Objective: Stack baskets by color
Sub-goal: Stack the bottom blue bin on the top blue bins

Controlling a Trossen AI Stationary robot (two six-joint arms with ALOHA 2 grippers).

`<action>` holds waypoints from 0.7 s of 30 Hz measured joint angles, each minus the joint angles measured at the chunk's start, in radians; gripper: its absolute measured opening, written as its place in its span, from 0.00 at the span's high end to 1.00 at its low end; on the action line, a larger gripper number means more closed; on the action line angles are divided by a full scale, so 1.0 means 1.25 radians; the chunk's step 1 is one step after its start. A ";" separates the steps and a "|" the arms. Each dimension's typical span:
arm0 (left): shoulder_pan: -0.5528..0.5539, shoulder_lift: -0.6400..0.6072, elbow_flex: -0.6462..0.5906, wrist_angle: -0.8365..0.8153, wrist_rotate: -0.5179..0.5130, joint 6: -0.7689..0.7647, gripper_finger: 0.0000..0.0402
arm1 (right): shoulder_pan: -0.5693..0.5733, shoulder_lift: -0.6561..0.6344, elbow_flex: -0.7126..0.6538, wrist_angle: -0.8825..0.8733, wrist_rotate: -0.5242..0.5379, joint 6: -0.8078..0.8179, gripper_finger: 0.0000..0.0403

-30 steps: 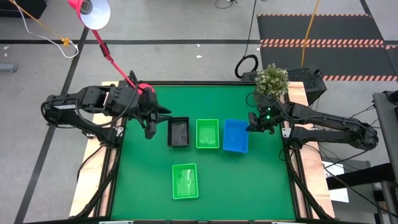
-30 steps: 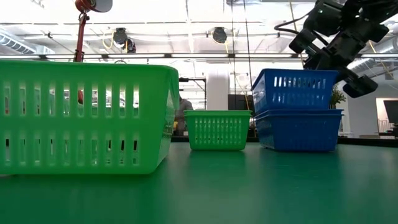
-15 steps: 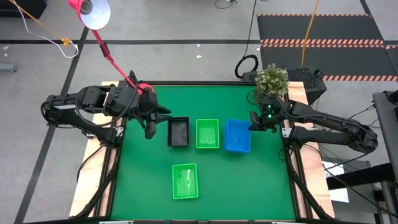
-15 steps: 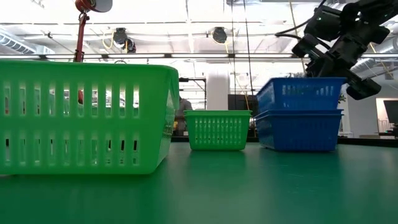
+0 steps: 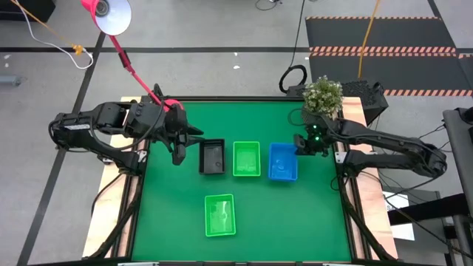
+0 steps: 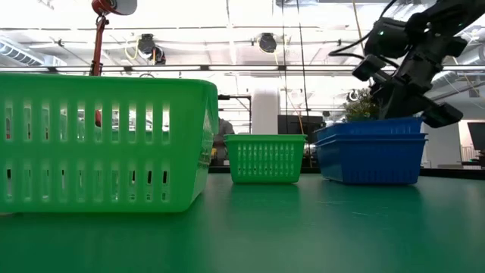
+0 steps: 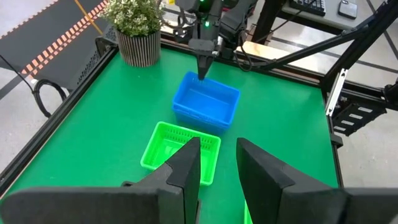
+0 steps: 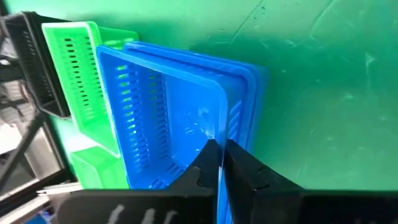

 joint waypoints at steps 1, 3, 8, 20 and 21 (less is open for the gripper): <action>0.000 0.000 0.000 0.000 0.000 0.000 0.74 | 0.000 0.013 0.000 0.010 0.000 -0.007 0.99; 0.000 0.000 0.000 0.000 0.000 0.000 0.74 | 0.000 0.035 0.000 0.034 0.000 -0.016 0.98; 0.000 0.000 0.000 0.000 0.000 -0.006 0.74 | -0.001 0.072 0.000 0.085 0.000 -0.025 0.98; 0.000 0.000 0.000 0.000 0.000 -0.020 0.74 | -0.026 0.085 0.000 0.085 -0.005 -0.055 0.97; 0.000 0.000 0.000 0.000 0.000 -0.021 0.74 | -0.026 0.085 0.000 0.085 -0.005 -0.056 0.96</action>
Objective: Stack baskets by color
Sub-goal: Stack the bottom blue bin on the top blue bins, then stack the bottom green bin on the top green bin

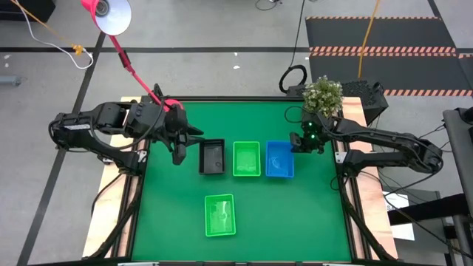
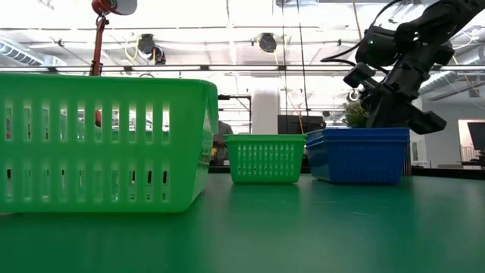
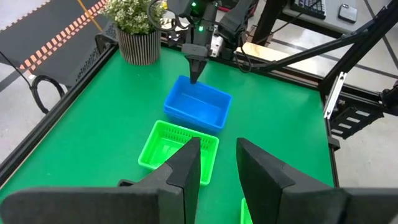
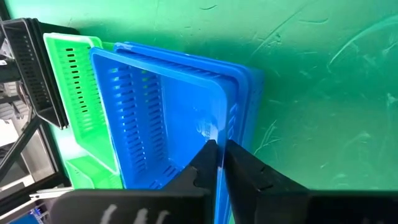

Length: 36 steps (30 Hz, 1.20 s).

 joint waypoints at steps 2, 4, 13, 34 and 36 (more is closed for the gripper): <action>0.000 0.000 0.000 0.000 0.000 -0.001 0.74 | 0.000 0.000 0.000 0.000 0.000 -0.007 0.93; 0.000 0.000 -0.007 0.001 0.000 -0.010 0.74 | 0.000 0.000 0.000 0.000 0.001 -0.013 0.90; -0.068 0.000 -0.077 0.005 0.010 -0.248 0.74 | 0.000 -0.037 0.000 0.000 0.011 -0.007 0.70; -0.415 0.317 -0.214 0.197 0.076 -1.379 0.74 | 0.048 -0.354 0.021 -0.001 0.024 0.065 0.53; -0.418 0.349 -0.213 0.222 0.069 -1.397 0.74 | 0.055 -0.373 0.046 -0.001 0.024 0.063 0.53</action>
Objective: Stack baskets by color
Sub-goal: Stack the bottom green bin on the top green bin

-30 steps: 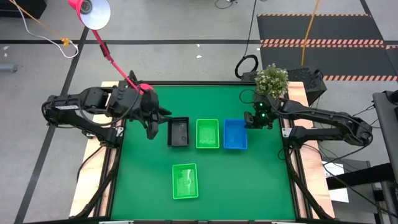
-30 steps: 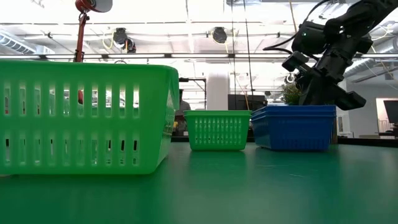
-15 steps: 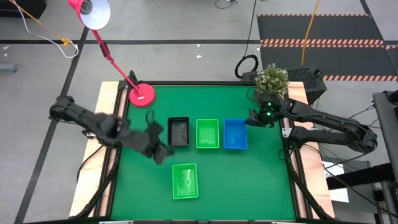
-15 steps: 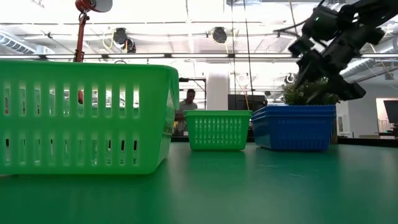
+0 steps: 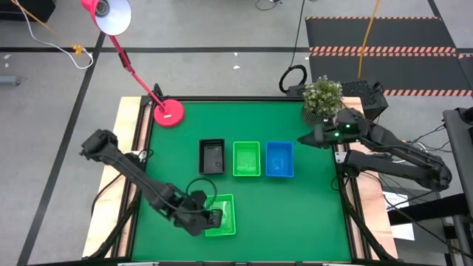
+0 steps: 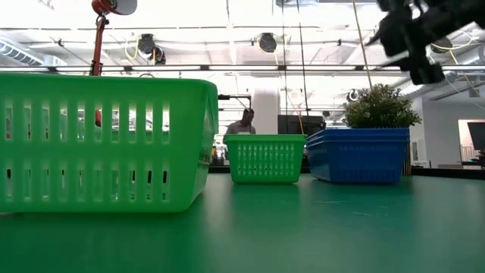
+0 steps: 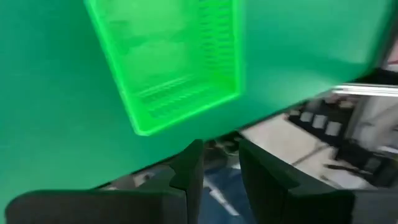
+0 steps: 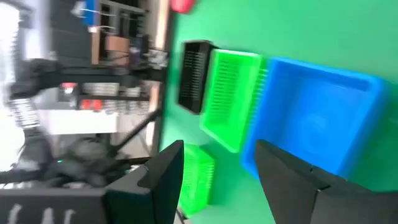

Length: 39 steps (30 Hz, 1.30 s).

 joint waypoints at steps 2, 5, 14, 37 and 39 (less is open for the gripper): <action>0.007 0.025 0.000 -0.018 0.046 -0.006 0.71 | 0.004 -0.010 0.029 -0.001 0.000 -0.013 0.53; 0.016 0.043 0.000 -0.044 0.060 -0.015 0.61 | 0.006 -0.014 0.078 0.000 0.001 -0.035 0.53; 0.056 0.117 0.001 -0.165 0.056 0.000 0.27 | 0.005 -0.008 0.137 -0.005 0.003 -0.080 0.53; 0.082 0.161 0.000 -0.163 0.058 0.013 0.96 | 0.005 -0.013 0.137 -0.006 -0.025 -0.112 0.53; 0.085 0.148 0.000 -0.156 0.058 0.013 0.98 | 0.005 -0.013 0.137 -0.006 -0.025 -0.111 0.53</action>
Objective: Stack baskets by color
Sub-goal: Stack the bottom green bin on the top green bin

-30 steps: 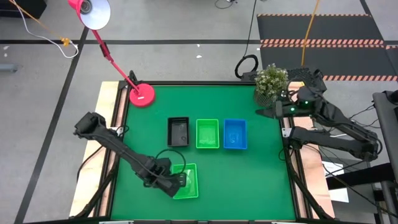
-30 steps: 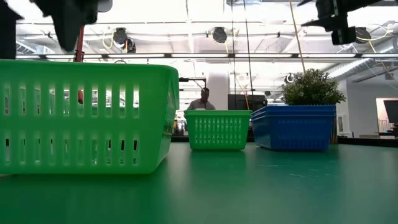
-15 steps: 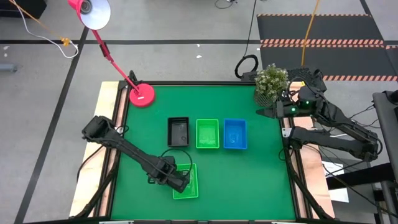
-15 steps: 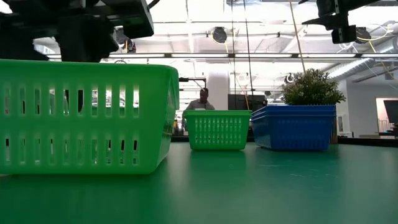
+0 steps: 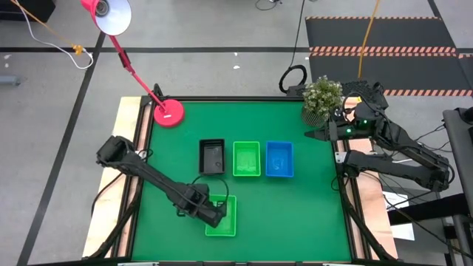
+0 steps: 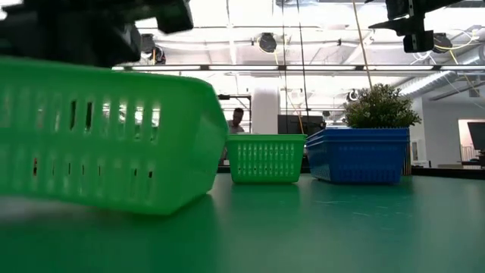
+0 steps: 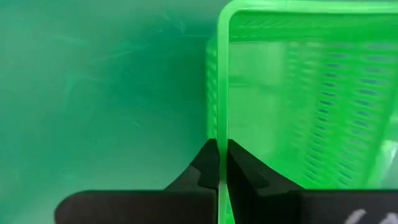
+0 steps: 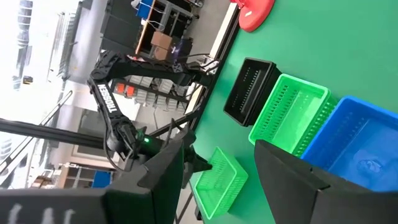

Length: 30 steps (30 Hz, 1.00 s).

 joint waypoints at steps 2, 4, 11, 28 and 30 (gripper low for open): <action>0.005 -0.022 0.000 0.002 0.000 0.002 0.98 | 0.000 0.000 0.000 0.000 0.000 0.000 0.53; 0.013 -0.044 0.000 -0.004 -0.001 0.008 0.98 | 0.000 0.000 0.000 -0.001 0.000 -0.006 0.53; 0.050 -0.146 0.000 -0.024 -0.012 0.079 0.98 | 0.000 0.001 0.000 -0.046 0.001 -0.041 0.53; 0.188 -0.392 0.160 -0.197 -0.035 0.253 0.98 | 0.000 0.001 0.000 -0.049 0.025 -0.110 0.53; 0.208 -0.383 0.228 -0.245 -0.051 0.282 0.98 | 0.000 0.000 0.000 -0.049 0.025 -0.113 0.53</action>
